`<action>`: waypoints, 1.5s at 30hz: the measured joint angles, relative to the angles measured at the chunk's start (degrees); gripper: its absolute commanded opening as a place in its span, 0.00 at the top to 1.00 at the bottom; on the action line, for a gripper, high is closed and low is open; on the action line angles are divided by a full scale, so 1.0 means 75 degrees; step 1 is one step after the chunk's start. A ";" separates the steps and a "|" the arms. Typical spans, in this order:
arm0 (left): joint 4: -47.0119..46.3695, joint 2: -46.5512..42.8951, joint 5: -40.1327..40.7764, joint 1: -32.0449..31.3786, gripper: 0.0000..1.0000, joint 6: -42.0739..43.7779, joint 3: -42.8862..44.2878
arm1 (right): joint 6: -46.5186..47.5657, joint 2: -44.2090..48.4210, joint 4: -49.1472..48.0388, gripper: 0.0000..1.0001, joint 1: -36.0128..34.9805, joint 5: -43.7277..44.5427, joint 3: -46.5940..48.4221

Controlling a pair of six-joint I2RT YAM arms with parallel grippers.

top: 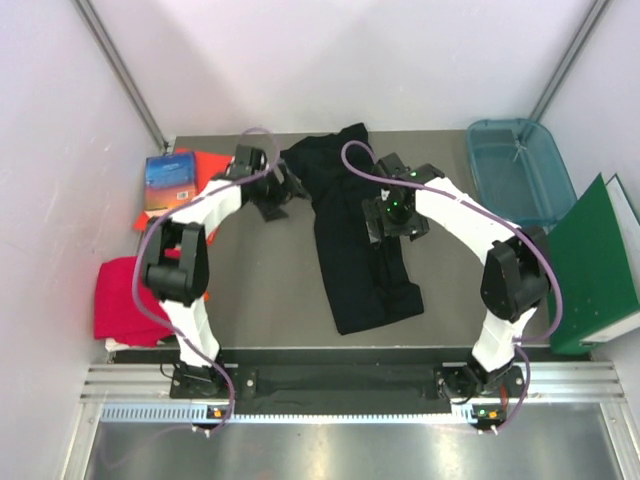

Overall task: Fold and stack the t-shirts
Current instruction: Rotate the tshirt 90 degrees

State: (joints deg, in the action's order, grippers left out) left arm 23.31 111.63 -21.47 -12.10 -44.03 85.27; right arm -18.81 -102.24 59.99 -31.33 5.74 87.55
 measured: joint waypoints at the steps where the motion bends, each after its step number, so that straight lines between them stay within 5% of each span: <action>1: -0.0073 -0.0321 -0.0087 -0.0026 0.13 -0.0079 -0.0449 | 0.0032 0.0000 -0.0093 0.09 0.0041 0.0050 0.0044; 8: -0.0388 -0.1740 -0.0833 -0.1029 0.22 -0.1008 -0.3824 | 0.0184 -0.0076 -0.0982 0.09 0.0772 -0.0087 -0.0102; 17: -0.0982 -0.2122 -0.1268 -0.2486 0.35 -0.2296 -0.5138 | 0.0221 -0.0565 -0.1676 0.09 0.2331 -0.0714 -0.0058; 20: -0.1037 -0.2040 -0.1250 -0.2862 0.55 -0.2530 -0.5161 | 0.0245 -0.0580 -0.1719 0.09 0.2611 -0.0816 0.0152; 21: -0.1061 -0.1953 -0.1279 -0.2990 0.85 -0.2605 -0.5152 | 0.0248 -0.0580 -0.1737 0.09 0.2643 -0.0848 0.0210; 22: -0.1055 -0.1839 -0.1335 -0.3104 1.00 -0.2667 -0.5120 | 0.0251 -0.0580 -0.1821 0.09 0.2664 -0.0889 0.0248; 30: -0.0157 -0.1343 -0.1116 -0.3439 1.00 -0.2669 -0.4575 | 0.0303 -0.0309 -0.1918 0.09 0.2696 -0.1300 -0.0201; 41: 0.1979 -0.2739 0.0702 -0.3130 1.00 -0.2212 -0.4523 | 0.0501 0.0799 -0.1833 0.09 0.2200 -0.1667 -0.2177; 44: 0.2337 -0.3072 0.0970 -0.3127 0.78 -0.2101 -0.4526 | 0.0501 0.0799 -0.1830 0.09 0.2060 -0.1760 -0.2381; 45: 0.2445 -0.3127 0.1029 -0.3127 0.45 -0.2034 -0.4523 | 0.0501 0.0799 -0.1830 0.09 0.2022 -0.1772 -0.2387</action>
State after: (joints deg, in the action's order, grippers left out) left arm 41.65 88.18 -13.76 -35.55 -59.29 51.35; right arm -15.05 -96.25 46.26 -16.16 -7.55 69.65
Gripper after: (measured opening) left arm 0.081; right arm 0.909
